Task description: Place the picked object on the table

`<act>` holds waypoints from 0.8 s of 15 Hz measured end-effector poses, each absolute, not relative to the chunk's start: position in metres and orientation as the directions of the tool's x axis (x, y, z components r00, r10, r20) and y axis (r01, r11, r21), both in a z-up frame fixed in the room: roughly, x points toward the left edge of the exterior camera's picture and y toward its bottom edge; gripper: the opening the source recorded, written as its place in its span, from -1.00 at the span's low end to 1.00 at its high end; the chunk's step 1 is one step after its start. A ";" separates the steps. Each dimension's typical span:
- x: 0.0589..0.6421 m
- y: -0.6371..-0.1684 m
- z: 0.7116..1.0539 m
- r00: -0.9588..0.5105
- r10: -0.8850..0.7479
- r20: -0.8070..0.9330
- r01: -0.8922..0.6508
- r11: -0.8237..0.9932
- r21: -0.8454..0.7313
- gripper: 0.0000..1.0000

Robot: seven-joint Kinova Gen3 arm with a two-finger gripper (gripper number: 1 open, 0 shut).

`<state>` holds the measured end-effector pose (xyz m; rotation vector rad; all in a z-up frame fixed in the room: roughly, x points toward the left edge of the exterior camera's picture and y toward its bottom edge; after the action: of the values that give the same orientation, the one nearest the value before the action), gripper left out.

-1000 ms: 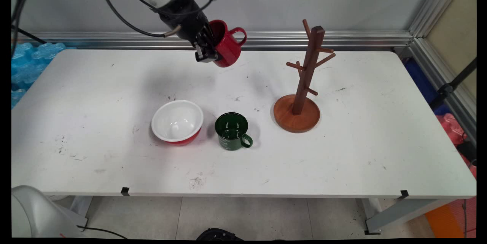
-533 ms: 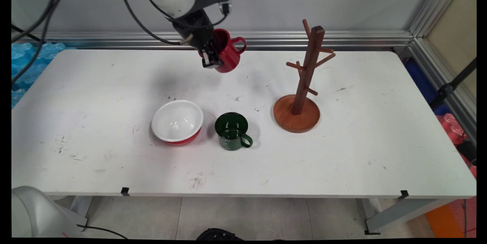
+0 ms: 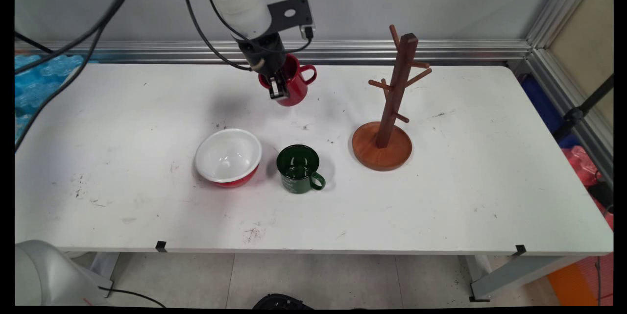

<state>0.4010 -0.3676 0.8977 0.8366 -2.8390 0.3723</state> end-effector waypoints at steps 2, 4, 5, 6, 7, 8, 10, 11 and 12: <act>0.397 -0.372 0.891 -0.828 -0.524 0.201 -0.557 0.810 -0.185 -1.00; 0.393 -0.377 0.883 -0.822 -0.541 0.177 -0.567 0.805 -0.175 -1.00; 0.391 -0.379 0.879 -0.819 -0.549 0.167 -0.572 0.802 -0.171 -1.00; 0.389 -0.382 0.875 -0.815 -0.558 0.156 -0.578 0.799 -0.165 -1.00; 0.387 -0.384 0.871 -0.811 -0.567 0.146 -0.585 0.796 -0.159 -1.00; 0.385 -0.386 0.868 -0.808 -0.574 0.138 -0.589 0.793 -0.154 -1.00; 0.383 -0.390 0.863 -0.802 -0.584 0.125 -0.597 0.789 -0.147 -1.00; 0.381 -0.392 0.859 -0.798 -0.591 0.117 -0.602 0.786 -0.142 -1.00; 0.380 -0.394 0.857 -0.795 -0.596 0.110 -0.606 0.783 -0.139 -1.00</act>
<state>0.3796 -0.3944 0.8565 0.9823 -2.9090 0.2584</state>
